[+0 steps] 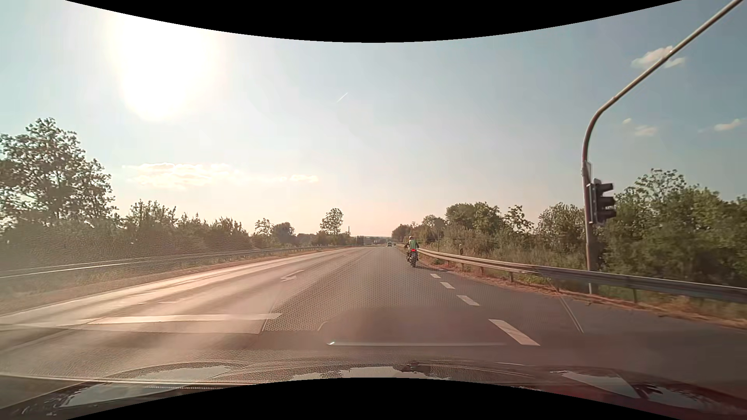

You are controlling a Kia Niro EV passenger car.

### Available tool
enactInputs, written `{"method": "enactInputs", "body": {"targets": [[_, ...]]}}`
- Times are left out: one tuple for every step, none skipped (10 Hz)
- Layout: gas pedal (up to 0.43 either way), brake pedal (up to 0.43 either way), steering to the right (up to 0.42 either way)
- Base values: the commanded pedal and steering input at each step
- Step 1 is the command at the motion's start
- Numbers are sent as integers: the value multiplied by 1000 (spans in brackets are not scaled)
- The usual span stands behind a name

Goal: Follow the waypoints while adhering to traffic rules and regulations

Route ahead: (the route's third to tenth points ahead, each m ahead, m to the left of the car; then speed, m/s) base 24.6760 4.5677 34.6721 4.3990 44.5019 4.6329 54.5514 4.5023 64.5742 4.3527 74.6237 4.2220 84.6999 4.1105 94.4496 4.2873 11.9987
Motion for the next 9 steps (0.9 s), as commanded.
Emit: {"method": "enactInputs", "body": {"targets": [[449,0,0],[429,0,-1],[429,0,-1],[429,0,-2],[429,0,-2],[429,0,-2],[429,0,-1],[409,0,0],[409,0,1]]}}
